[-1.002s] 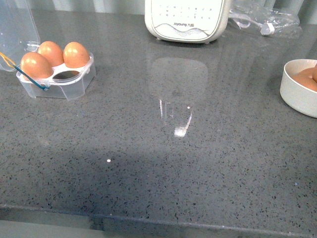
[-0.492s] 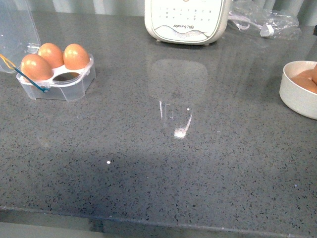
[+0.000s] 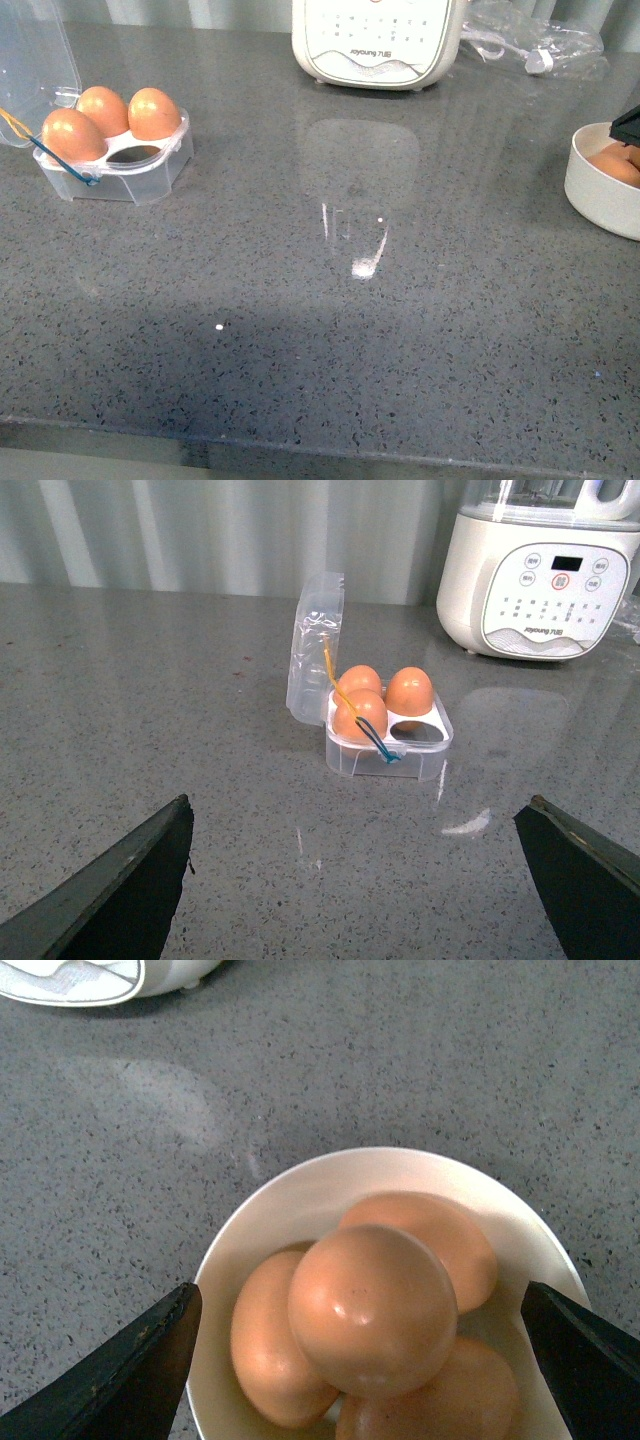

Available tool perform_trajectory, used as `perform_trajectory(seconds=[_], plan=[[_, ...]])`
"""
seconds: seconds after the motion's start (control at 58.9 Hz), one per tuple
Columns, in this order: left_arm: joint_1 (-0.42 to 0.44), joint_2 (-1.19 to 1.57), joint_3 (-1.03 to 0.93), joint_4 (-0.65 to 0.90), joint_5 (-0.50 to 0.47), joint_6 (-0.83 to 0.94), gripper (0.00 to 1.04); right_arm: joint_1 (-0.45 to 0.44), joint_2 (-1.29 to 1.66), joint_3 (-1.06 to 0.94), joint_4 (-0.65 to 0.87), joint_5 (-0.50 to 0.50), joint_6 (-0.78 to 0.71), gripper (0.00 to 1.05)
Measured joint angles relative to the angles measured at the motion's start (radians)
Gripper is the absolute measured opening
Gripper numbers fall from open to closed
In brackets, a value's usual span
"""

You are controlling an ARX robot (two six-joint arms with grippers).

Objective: Put egg into box

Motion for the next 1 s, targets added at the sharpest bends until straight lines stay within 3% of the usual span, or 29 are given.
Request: perform_trajectory(seconds=[0.085,0.255,0.357,0.458,1.002], plan=[[0.000,0.000,0.000,0.000,0.000,0.000,0.98,-0.003,0.005,-0.010,0.002,0.005,-0.003,0.97],[0.000,0.000,0.000,0.000,0.000,0.000,0.98,-0.005,0.011,-0.017,0.013,0.013,-0.005,0.70],[0.000,0.000,0.000,0.000,0.000,0.000,0.98,-0.006,0.017,-0.021,0.017,0.012,-0.011,0.48],[0.000,0.000,0.000,0.000,0.000,0.000,0.98,-0.006,0.017,-0.021,0.019,0.011,-0.016,0.39],[0.000,0.000,0.000,0.000,0.000,0.000,0.98,-0.006,-0.001,-0.025,0.026,0.008,-0.047,0.39]])
